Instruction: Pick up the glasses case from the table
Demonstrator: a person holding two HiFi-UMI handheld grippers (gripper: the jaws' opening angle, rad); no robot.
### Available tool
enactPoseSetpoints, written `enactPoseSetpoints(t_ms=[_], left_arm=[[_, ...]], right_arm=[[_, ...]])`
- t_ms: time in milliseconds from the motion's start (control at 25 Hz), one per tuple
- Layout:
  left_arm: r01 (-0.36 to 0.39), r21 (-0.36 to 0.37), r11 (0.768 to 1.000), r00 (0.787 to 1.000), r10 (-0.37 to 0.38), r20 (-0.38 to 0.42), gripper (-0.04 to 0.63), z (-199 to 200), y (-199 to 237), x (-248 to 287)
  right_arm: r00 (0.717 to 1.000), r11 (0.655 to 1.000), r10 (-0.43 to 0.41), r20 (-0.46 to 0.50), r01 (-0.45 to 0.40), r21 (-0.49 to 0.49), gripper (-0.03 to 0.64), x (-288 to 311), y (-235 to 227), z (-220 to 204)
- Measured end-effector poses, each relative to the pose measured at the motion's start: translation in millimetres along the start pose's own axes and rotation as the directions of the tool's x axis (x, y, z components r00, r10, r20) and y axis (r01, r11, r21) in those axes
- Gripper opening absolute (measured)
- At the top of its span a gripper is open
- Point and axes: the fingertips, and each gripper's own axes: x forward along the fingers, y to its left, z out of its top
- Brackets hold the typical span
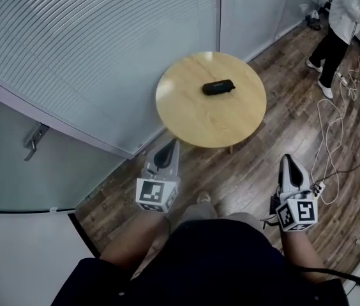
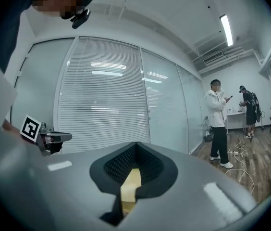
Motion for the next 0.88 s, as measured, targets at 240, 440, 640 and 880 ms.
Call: enactPoseSetpoints(t_ms=[240,440,640,880], left_arm=[[0.039,-0.019,0.999,0.999,-0.039,0.012,0.003,1,16,31],[0.009,-0.079,0.997,1.0,-0.01,-0.004,0.003,-4,33,47],[-0.002,-0.058,0.998,1.0,0.002,0.0,0.003,4,39,78],[-0.05,-0.047,0.998,0.998,0.049,-0.029,0.003,10,45,127]], right_arm=[[1.0,1.0,-0.021,-0.005,0.02,-0.014,0.008,32,4,5],[0.999,0.999,-0.041,-0.002,0.041,-0.013,0.008,57,-12,7],[1.0,1.0,0.01,-0.015,-0.01,0.003,0.008,98,-22,4],[0.99,0.991,0.137,-0.025,-0.137,0.013,0.008,163,-40,20]])
